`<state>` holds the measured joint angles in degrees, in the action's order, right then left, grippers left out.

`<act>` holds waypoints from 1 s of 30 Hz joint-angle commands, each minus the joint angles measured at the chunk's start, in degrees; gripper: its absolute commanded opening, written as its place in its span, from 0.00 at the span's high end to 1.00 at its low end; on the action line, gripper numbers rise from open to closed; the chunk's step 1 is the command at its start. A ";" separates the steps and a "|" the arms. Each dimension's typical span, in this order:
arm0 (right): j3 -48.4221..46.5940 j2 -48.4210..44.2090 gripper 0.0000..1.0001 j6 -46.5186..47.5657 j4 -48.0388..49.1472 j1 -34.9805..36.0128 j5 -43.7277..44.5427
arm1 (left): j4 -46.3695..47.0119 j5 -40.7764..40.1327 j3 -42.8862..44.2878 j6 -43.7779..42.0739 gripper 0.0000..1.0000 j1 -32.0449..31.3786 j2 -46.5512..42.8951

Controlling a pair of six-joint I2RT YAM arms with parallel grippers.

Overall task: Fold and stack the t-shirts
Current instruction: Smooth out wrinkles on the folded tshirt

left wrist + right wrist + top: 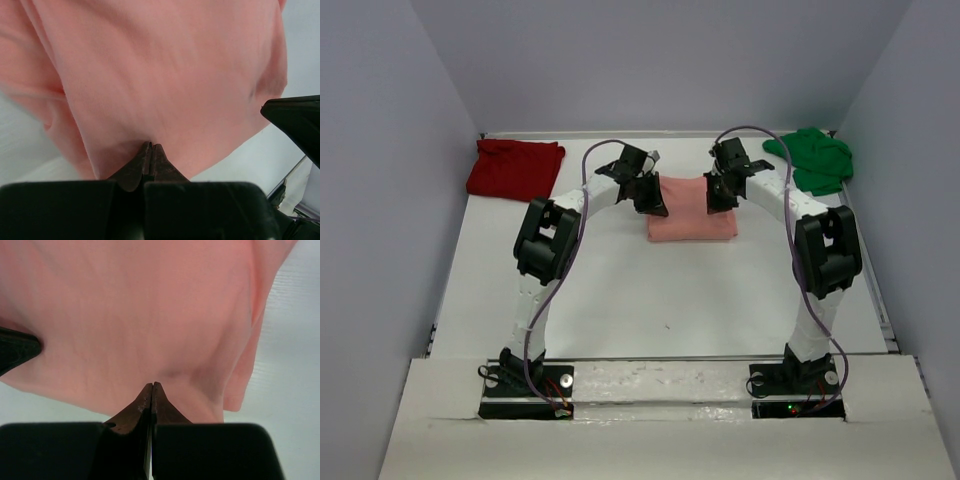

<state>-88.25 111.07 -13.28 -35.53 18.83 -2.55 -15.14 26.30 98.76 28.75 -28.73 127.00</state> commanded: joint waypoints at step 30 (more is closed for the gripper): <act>7.57 2.68 1.00 -11.69 -6.92 0.85 27.34 | 0.63 -3.45 -10.96 -0.19 1.00 0.87 -8.17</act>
<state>-81.80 115.04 -23.42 -37.54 19.90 22.96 -12.95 23.64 88.55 29.28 -28.36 123.22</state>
